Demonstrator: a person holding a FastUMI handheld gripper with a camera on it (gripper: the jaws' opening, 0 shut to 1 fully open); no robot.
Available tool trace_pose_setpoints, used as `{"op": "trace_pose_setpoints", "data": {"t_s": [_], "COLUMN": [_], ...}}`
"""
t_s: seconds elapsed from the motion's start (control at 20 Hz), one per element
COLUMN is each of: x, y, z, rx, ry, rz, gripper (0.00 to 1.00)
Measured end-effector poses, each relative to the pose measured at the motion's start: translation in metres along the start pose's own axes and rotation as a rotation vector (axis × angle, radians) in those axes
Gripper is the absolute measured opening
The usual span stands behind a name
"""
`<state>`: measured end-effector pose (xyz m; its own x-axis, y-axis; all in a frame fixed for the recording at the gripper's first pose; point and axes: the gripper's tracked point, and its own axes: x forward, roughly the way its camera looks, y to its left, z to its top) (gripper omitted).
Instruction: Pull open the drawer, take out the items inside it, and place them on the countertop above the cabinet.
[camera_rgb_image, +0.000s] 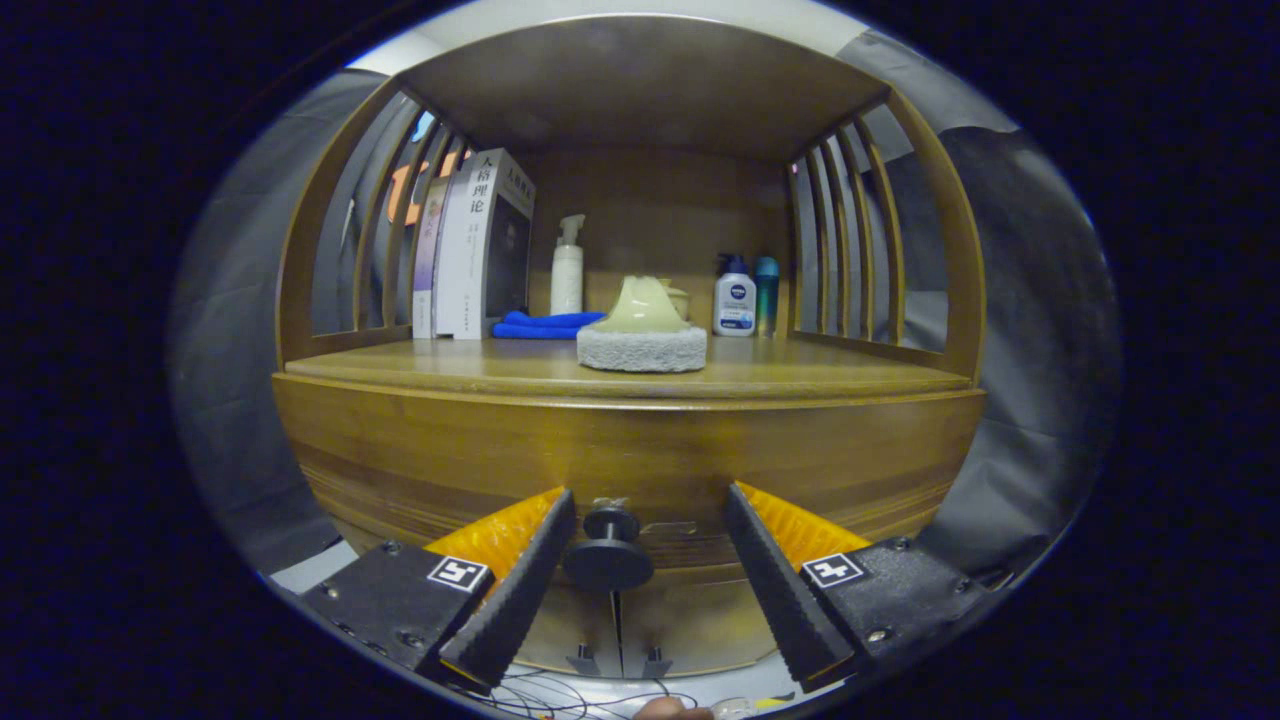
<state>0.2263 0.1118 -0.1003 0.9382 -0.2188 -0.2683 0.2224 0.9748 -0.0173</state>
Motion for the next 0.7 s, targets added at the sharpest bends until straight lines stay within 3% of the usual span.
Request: {"op": "trace_pose_setpoints", "data": {"t_s": [0.4,0.7], "x": [-0.001,-0.027], "y": [0.0,-0.001], "z": [-0.002,0.016], "rx": [0.019,0.079], "ry": [-0.005,-0.036], "rz": [0.004,0.065], "gripper": [0.99,0.99]}}
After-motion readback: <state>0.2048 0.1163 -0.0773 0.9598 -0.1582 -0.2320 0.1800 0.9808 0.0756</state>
